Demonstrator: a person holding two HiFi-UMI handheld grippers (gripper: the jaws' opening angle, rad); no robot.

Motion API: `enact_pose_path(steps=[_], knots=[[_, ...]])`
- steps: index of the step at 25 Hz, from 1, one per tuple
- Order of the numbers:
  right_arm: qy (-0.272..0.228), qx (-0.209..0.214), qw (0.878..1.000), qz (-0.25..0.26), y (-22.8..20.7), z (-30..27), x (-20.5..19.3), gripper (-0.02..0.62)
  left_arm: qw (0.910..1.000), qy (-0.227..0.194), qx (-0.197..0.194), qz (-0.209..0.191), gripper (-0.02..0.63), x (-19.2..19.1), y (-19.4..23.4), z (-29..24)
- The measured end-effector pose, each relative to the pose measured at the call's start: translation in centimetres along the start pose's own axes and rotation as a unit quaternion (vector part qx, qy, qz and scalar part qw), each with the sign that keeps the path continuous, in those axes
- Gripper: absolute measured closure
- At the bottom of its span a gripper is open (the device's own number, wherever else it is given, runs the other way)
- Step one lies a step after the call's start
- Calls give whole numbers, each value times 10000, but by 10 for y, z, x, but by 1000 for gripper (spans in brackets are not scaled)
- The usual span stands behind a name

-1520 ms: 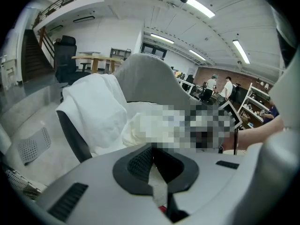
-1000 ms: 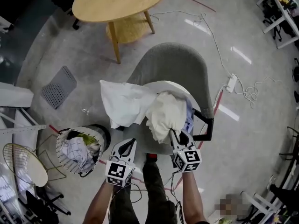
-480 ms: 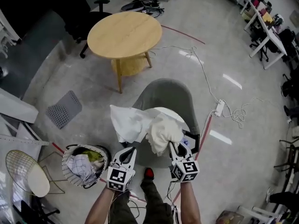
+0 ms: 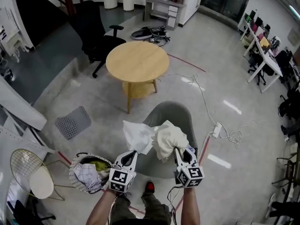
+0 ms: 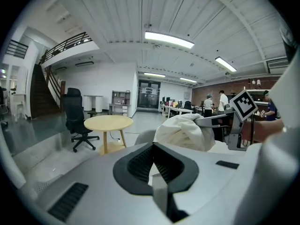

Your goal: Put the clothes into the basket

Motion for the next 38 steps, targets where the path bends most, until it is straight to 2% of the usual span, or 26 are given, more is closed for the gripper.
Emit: enact_pose_path(steps=[8, 12, 17, 22, 29, 38], knots=[[-410, 187, 9986, 286, 60, 37, 55, 483, 9985, -448, 261, -175, 600, 37, 19, 57], [-503, 373, 9972, 413, 89, 42, 73, 483, 9975, -526, 448, -148, 600, 45, 34, 83], [-576, 851, 9924, 679, 132, 31, 90, 483, 9946, -602, 839, 41, 600, 37, 63, 117], [-632, 1428, 9833, 935, 182, 12, 99, 483, 9889, -596, 1332, 285, 600, 12, 94, 149], [-558, 2336, 9631, 1216, 260, -22, 99, 483, 9735, -594, 2088, 720, 600, -23, 133, 211], [-215, 3587, 9193, 1603, 371, -62, 75, 483, 9411, -545, 3047, 1364, 600, -82, 168, 289]])
Point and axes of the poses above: the fingertips, and each gripper's own axes: z backward along the fingers, y to its left, x out of its top, the point moved 8 cm from there along z, backward along the fingers, and after that the axes turned 8 degrees about y, right-handed, at the moved point
